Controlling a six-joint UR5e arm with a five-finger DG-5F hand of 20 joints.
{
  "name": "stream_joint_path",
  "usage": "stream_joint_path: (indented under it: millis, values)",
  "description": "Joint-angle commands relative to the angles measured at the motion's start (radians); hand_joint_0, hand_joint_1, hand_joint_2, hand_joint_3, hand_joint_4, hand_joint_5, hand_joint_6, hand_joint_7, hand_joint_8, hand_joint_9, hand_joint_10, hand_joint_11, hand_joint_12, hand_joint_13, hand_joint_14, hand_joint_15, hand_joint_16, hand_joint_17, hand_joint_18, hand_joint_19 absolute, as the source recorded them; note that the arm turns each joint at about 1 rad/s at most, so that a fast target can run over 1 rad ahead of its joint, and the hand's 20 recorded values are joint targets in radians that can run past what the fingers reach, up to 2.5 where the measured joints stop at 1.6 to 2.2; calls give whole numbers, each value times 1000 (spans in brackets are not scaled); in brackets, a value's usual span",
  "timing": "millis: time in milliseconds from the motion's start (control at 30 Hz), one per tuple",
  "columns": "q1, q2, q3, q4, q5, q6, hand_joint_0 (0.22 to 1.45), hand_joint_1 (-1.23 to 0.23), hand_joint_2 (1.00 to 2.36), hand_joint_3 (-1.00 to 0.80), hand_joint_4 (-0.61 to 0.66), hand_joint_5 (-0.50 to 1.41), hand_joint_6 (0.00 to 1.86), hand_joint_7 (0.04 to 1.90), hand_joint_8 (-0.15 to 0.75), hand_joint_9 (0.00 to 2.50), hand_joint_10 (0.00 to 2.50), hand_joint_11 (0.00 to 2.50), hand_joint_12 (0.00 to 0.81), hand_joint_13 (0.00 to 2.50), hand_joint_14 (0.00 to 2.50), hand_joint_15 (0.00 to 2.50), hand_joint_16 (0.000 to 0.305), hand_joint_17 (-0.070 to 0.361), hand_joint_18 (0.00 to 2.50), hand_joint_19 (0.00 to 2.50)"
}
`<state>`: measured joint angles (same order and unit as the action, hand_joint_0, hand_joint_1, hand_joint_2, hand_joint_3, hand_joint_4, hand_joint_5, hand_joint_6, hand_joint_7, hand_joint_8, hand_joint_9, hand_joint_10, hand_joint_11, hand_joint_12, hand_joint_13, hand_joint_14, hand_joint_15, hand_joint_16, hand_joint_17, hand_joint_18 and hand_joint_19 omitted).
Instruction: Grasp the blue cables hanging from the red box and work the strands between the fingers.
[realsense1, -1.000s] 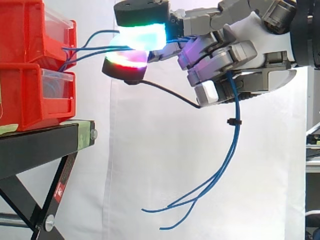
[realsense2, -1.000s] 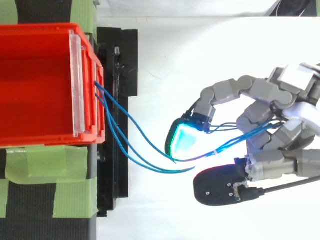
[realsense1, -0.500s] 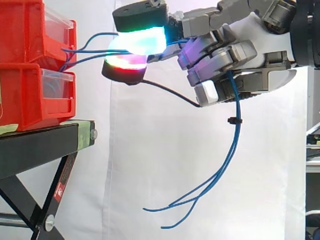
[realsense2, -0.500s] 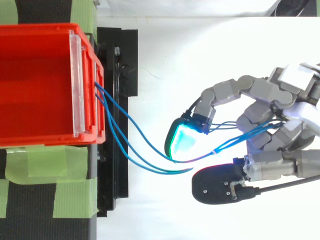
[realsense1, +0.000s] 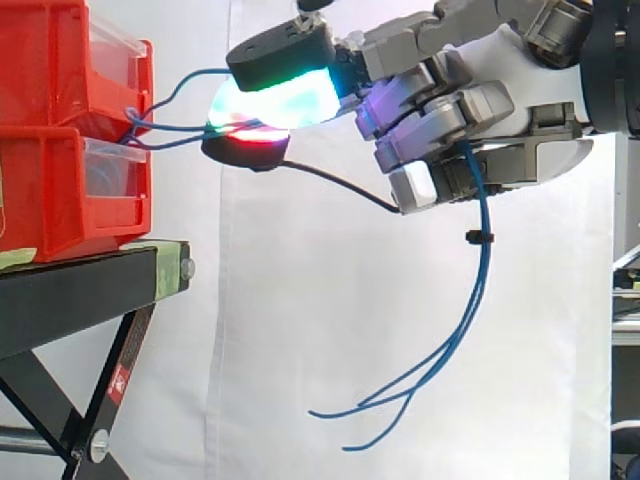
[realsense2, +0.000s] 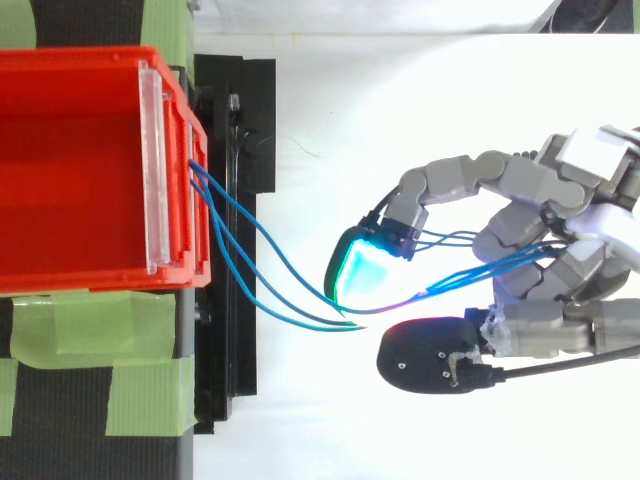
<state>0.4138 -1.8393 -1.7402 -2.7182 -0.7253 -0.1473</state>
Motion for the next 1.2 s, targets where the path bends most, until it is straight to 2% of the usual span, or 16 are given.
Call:
stream_joint_path:
  millis: [0,200,333,400,433,467,500,567,667,800,1167]
  values:
    - [0,0,1,0,0,0,1271,-751,1006,106,141,236,584,1046,492,1274,2500,2461,646,1785,2500,1407,248,186,2421,512]
    - [0,0,1,0,0,-2,1226,-748,1006,67,168,240,662,1018,492,1274,2500,2461,646,1785,2500,1407,248,186,2421,512]
    - [0,0,-1,0,0,0,1248,-738,1011,-23,152,264,707,1006,492,1274,2500,2461,646,1785,2500,1407,248,186,2421,512]
    - [0,0,1,0,0,0,1265,-735,1014,-124,147,273,702,1011,492,1274,2500,2461,646,1785,2500,1407,248,186,2421,512]
    - [0,0,-1,0,0,0,1243,-750,1017,-293,151,269,659,1040,492,1274,2500,2461,646,1785,2500,1407,248,186,2421,512]
    - [-1,0,1,0,0,0,1134,-781,1020,-442,172,264,564,1072,492,1274,2500,2461,646,1785,2500,1407,248,186,2421,512]
    - [0,0,1,0,0,0,1110,-784,1018,-460,174,260,529,1083,492,1274,2500,2461,646,1785,2500,1407,248,186,2421,512]
    - [0,0,1,0,0,0,935,-807,1012,-706,197,235,386,1132,492,1274,2500,2461,646,1785,2500,1407,248,186,2421,512]
    - [0,0,-1,0,0,0,858,-796,1008,-802,210,232,359,1151,492,1274,2500,2461,646,1785,2500,1407,248,186,2421,512]
    - [-1,0,1,0,0,0,827,-785,1007,-845,215,233,365,1149,492,1274,2500,2461,646,1785,2500,1407,248,186,2421,512]
    - [0,0,-1,0,0,0,785,-726,1000,-1000,233,250,696,1027,492,1274,2500,2461,646,1785,2500,1407,248,186,2421,512]
